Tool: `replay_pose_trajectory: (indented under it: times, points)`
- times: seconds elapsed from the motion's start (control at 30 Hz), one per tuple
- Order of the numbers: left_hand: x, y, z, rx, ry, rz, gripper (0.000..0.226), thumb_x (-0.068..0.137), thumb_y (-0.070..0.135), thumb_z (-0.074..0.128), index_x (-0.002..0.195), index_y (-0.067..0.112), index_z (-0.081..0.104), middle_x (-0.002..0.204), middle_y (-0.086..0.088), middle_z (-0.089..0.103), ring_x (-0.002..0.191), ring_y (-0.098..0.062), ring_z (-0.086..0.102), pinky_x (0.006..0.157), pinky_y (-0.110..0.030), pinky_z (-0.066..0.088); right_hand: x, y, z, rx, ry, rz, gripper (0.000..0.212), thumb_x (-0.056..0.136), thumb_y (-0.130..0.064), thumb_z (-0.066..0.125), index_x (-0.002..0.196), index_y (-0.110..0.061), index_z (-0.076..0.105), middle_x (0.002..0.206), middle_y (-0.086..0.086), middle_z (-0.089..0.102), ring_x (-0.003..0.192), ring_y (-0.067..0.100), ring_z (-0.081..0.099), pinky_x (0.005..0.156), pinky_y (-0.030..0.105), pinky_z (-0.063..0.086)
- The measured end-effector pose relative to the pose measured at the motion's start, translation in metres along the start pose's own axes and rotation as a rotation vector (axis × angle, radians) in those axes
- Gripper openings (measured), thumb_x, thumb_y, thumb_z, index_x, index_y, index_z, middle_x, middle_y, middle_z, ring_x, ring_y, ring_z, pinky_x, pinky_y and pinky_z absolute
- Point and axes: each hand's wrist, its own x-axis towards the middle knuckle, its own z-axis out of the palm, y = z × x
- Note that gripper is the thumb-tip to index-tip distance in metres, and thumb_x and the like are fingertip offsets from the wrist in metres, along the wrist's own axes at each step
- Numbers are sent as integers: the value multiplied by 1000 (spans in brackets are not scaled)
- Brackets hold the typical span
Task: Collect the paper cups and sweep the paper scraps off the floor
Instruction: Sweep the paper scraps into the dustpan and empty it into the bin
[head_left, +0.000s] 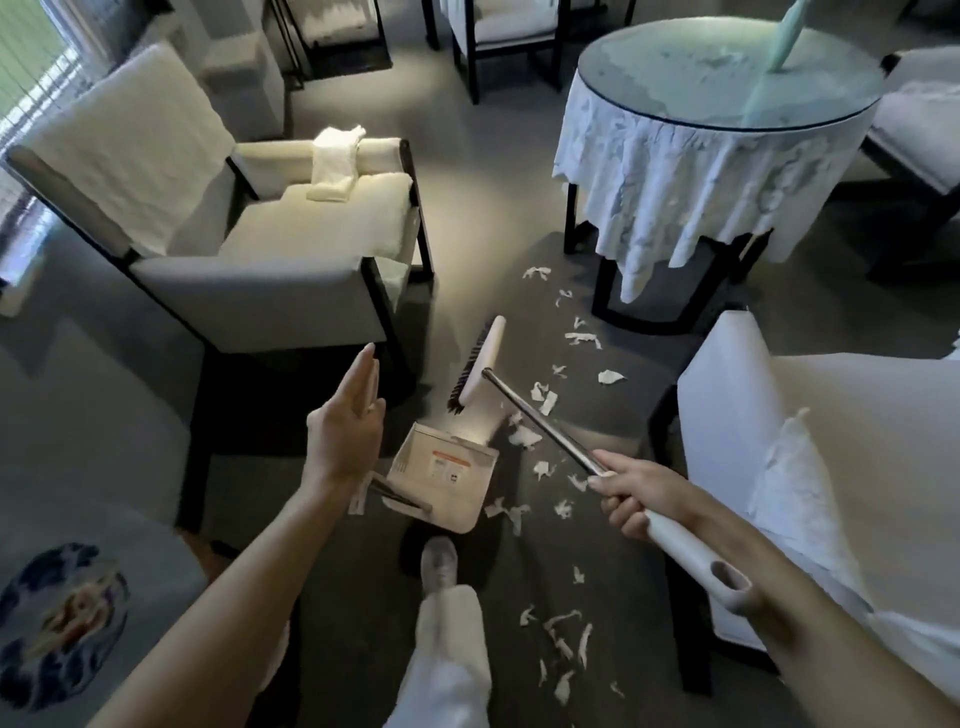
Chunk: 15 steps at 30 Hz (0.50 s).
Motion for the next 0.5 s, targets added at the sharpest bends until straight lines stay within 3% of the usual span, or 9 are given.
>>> replay_pose_trajectory:
  times: [0.13, 0.3, 0.37, 0.43, 0.5]
  points:
    - [127, -14, 12, -91, -108, 24, 65, 90, -10, 52, 145, 23, 39, 137, 13, 45, 114, 22, 41, 96, -3, 33, 76, -80, 31, 50, 46, -49, 60, 98, 2, 43, 149, -22, 24, 53, 2, 37, 32, 2, 34, 27, 12, 29]
    - [261, -8, 25, -40, -193, 61, 62, 90, -7, 54, 143, 23, 42, 131, 18, 47, 112, 24, 40, 103, -12, 32, 138, -176, 52, 174, 91, -60, 63, 97, 2, 44, 150, -24, 23, 58, 3, 36, 31, 3, 34, 27, 13, 30]
    - [312, -7, 33, -10, -226, 86, 63, 90, -5, 55, 143, 26, 41, 128, 21, 45, 114, 21, 38, 100, -8, 32, 163, -210, 52, 194, 127, -65, 65, 97, 3, 45, 151, -24, 21, 60, 3, 36, 31, 3, 34, 27, 14, 30]
    - [361, -9, 45, 2, -266, 113, 63, 91, -3, 54, 144, 27, 40, 130, 23, 43, 117, 19, 37, 97, -2, 30, 189, -246, 51, 188, 154, -73, 61, 97, 3, 45, 149, -22, 25, 55, 3, 37, 31, 3, 33, 28, 12, 29]
    - [410, -13, 61, 8, -327, 109, 61, 93, 1, 52, 145, 30, 37, 131, 25, 41, 122, 15, 38, 103, -8, 29, 221, -282, 46, 186, 177, -75, 60, 97, 4, 45, 149, -19, 26, 48, 1, 39, 31, 3, 33, 28, 11, 28]
